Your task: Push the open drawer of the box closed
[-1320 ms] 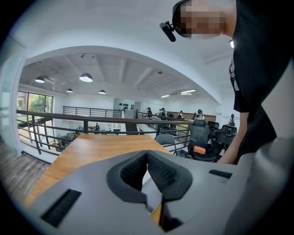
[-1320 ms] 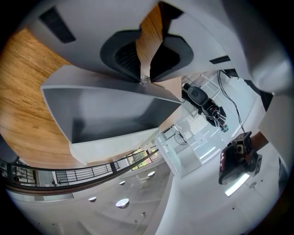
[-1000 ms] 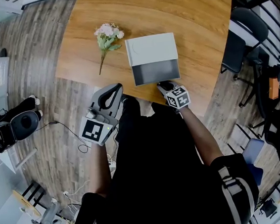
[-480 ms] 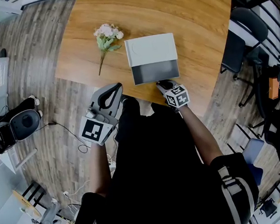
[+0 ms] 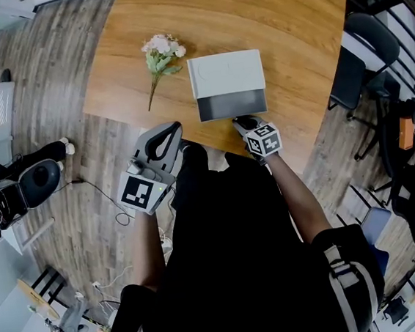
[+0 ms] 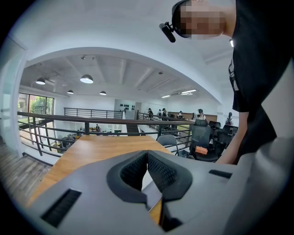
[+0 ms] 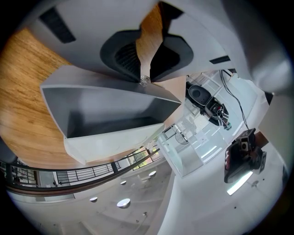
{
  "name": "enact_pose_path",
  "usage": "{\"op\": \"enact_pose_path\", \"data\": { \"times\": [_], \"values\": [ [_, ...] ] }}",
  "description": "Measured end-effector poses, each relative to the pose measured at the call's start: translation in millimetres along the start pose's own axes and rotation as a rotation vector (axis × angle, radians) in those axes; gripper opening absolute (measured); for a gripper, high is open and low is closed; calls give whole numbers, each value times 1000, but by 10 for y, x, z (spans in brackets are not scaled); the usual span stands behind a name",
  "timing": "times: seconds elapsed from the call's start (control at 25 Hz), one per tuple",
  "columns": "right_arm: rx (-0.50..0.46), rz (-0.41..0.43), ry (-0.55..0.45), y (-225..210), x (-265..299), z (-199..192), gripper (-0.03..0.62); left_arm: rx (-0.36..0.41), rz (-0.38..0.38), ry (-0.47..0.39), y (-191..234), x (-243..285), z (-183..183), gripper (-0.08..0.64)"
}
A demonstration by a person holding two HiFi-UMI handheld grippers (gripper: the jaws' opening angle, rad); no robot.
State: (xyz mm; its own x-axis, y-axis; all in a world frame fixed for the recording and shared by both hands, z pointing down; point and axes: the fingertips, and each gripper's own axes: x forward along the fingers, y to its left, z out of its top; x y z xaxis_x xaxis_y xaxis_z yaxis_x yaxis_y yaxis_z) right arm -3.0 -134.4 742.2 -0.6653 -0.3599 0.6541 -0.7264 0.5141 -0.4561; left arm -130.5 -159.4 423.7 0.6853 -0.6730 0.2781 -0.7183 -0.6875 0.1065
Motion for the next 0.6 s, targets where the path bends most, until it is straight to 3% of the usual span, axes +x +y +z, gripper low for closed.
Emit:
{"op": "enact_pose_path", "data": {
  "times": [0.6],
  "values": [
    [4,2,-4,-22,47,94,80,12,-3,-4,40,-10,19,23]
  ]
}}
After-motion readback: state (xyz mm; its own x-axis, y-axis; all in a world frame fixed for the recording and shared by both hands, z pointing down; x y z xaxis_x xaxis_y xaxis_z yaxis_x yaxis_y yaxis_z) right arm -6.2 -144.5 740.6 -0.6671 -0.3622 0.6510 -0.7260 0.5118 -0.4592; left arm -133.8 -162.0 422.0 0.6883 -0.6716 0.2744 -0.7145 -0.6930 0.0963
